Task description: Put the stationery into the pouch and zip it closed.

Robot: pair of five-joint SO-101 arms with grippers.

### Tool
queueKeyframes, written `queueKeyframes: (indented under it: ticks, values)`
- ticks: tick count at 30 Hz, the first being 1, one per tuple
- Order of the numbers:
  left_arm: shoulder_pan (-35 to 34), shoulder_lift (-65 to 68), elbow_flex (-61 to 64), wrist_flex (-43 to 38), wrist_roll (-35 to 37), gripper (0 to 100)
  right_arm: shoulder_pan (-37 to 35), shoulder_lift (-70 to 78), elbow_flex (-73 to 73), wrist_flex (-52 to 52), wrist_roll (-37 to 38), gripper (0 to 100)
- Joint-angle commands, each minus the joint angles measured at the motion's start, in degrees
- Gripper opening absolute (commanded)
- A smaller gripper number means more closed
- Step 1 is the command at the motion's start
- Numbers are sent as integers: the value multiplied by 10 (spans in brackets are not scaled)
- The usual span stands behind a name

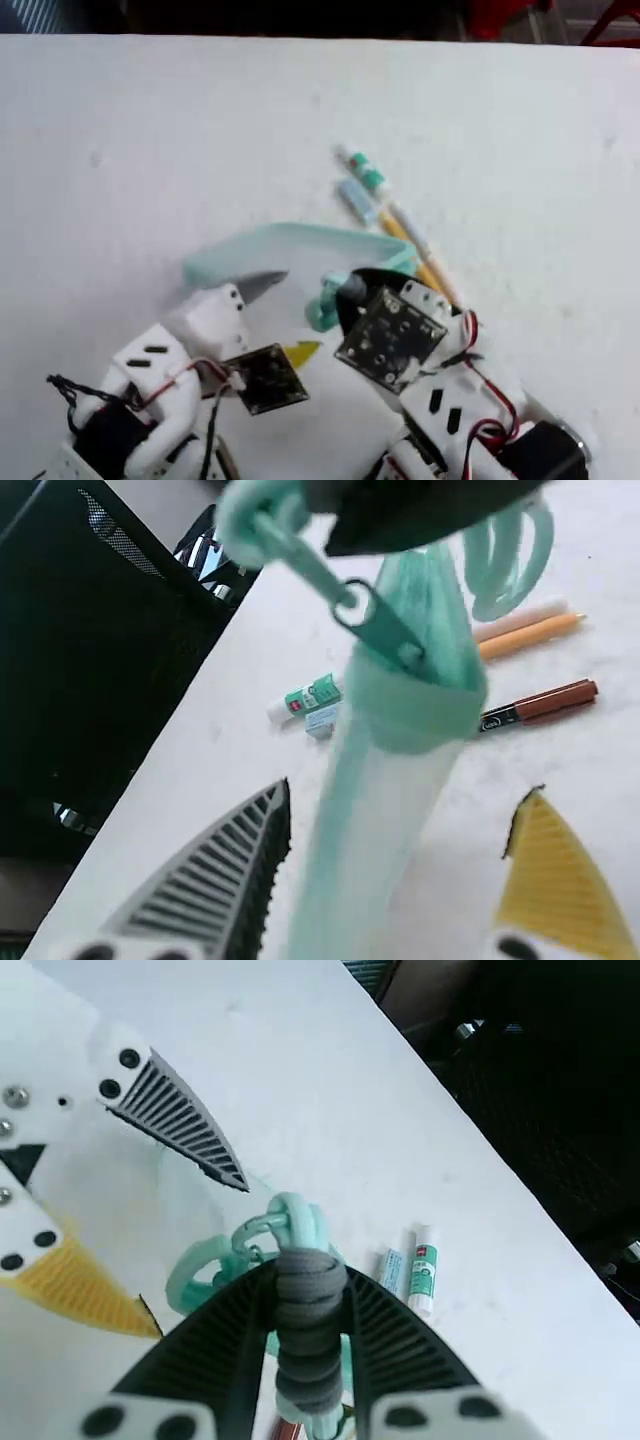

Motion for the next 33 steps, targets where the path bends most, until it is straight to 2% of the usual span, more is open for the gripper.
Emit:
queueKeyframes:
  ticks: [1, 5, 9, 11, 15, 19, 21, 28, 33]
  values:
    - [-18, -3, 20, -60, -5, 347, -30, 73, -91, 15, -9, 16]
    - [-35, -3, 60, -110, -5, 343, -56, 137, -184, 41, -40, 16]
    - [-51, -3, 50, -116, -1, 330, -57, 191, -256, 59, -40, 16]
    - [-49, -3, 32, -125, 42, 270, -57, 218, -287, 66, -40, 16]
    - [-59, -2, 18, -207, 177, 146, -58, 272, -354, 89, -43, 16]
    - [-63, -2, 19, -217, 275, 206, -72, 313, -411, 118, -57, 16]
    - [-63, -2, 18, -208, 300, 212, -85, 328, -437, 133, -63, 16]
    - [-63, -3, 18, -190, 311, 146, -109, 405, -537, 138, -64, 16]
    - [-70, -3, 19, -189, 365, 146, -134, 468, -564, 138, -68, 16]
